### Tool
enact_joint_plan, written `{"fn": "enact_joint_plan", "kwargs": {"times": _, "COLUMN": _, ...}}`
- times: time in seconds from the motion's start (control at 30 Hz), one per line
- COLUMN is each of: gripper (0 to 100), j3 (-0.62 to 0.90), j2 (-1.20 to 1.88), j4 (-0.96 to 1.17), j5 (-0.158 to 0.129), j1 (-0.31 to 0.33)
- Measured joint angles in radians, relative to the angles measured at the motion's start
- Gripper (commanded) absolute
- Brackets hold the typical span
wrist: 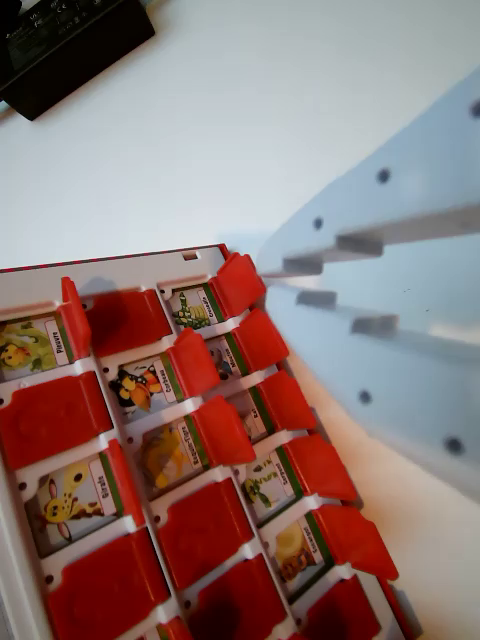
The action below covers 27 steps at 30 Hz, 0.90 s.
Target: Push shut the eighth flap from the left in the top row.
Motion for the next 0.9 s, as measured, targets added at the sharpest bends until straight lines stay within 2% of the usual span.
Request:
{"fn": "enact_joint_plan", "kwargs": {"times": 0.37, "gripper": 1, "j3": -0.195, "j2": -0.314, "j4": -0.095, "j5": 0.0, "j1": 0.012}}
{"fn": "enact_joint_plan", "kwargs": {"times": 0.57, "gripper": 1, "j3": -0.258, "j2": -0.431, "j4": -0.135, "j5": -0.015, "j1": 0.012}}
{"fn": "enact_joint_plan", "kwargs": {"times": 0.9, "gripper": 1, "j3": -0.345, "j2": -0.588, "j4": -0.181, "j5": -0.015, "j1": 0.014}}
